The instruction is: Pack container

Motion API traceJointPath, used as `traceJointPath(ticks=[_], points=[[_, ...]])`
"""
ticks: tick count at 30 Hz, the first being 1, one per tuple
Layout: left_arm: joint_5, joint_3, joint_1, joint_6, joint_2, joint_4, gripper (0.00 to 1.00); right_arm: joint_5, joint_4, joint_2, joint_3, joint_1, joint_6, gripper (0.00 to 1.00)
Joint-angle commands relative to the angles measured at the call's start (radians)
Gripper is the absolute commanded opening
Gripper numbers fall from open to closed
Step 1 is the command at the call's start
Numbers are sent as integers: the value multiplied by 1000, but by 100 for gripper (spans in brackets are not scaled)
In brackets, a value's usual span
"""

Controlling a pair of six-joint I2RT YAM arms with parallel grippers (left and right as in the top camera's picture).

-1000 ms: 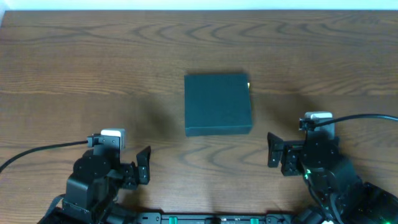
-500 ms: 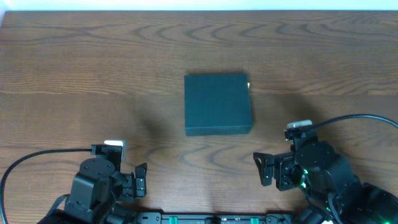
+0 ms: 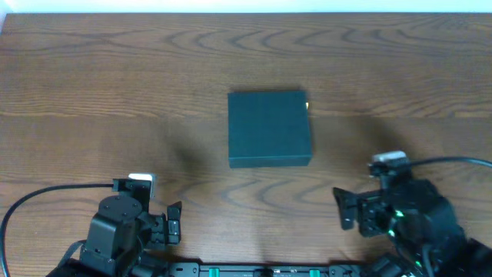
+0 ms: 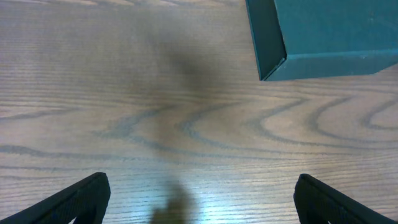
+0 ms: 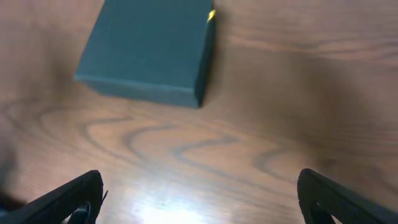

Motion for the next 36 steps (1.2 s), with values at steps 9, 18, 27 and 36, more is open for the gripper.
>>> traceJointPath(ticks=[9, 18, 27, 36], points=[[-6, 14, -2, 7, -4, -2, 95, -149, 80, -348, -338, -390, -258, 99], [-6, 14, -2, 7, -4, -2, 95, -153, 150, -527, -560, -478, -258, 99], [-6, 15, -2, 7, -4, -2, 95, -154, 127, -548, -670, -515, -257, 99], [-6, 14, -2, 7, -4, -2, 95, -154, 129, -547, -670, -515, -257, 99]])
